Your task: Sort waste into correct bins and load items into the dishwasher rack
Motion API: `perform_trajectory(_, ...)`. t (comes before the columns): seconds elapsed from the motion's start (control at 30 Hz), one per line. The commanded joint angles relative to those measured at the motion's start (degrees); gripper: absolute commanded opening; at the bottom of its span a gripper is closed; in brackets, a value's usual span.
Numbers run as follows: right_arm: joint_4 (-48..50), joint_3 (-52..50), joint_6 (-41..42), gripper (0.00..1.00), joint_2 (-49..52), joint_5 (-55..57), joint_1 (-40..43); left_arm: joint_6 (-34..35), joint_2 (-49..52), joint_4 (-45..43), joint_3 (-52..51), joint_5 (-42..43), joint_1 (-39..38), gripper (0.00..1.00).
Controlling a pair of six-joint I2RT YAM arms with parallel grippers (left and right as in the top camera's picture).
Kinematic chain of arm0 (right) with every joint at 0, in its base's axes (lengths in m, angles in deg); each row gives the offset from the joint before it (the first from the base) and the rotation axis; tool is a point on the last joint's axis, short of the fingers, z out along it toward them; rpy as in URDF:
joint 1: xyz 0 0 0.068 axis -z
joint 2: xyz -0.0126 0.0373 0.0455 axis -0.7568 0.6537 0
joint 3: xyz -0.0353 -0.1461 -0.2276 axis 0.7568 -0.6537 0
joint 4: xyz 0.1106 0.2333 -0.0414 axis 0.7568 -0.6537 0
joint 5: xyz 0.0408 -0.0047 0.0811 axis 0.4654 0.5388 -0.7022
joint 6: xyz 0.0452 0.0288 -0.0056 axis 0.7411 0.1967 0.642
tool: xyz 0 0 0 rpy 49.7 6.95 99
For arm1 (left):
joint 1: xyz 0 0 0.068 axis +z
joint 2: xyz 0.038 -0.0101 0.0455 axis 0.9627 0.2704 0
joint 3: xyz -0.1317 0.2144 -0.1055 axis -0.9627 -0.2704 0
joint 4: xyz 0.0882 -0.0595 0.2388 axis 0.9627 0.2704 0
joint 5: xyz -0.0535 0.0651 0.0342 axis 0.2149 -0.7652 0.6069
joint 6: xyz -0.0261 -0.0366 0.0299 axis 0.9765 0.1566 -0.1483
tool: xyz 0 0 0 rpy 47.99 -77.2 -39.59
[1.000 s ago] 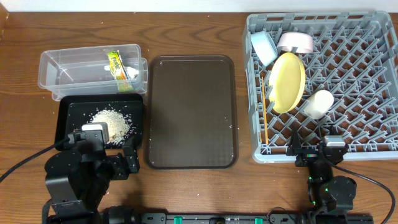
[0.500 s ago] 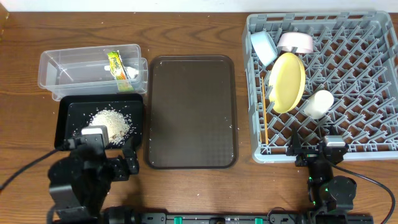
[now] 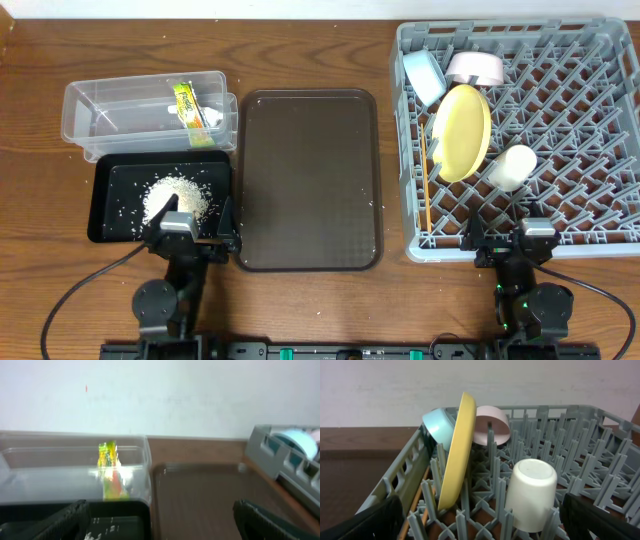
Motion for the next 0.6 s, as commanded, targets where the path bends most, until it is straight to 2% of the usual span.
perform_trajectory(0.0,-0.24,-0.07,-0.68,0.99,-0.42,-0.22,-0.68,0.48,-2.78,-5.14,-4.76,-1.79,-0.24,0.94)
perform_trajectory(0.2,-0.24,-0.07,-0.68,0.99,-0.42,-0.20,-0.68,0.46,-4.44,-1.70,-4.55,-7.61,-0.35,0.94)
perform_trajectory(0.33,-0.24,-0.07,-0.68,0.99,-0.42,-0.20,-0.68,1.44,-4.44,6.45,-4.55,-7.50,-1.44,0.94)
perform_trajectory(0.57,-0.24,-0.07,-0.68,0.99,-0.42,-0.20,-0.68,1.73,-4.44,6.60,-4.55,-7.54,-3.54,0.94)
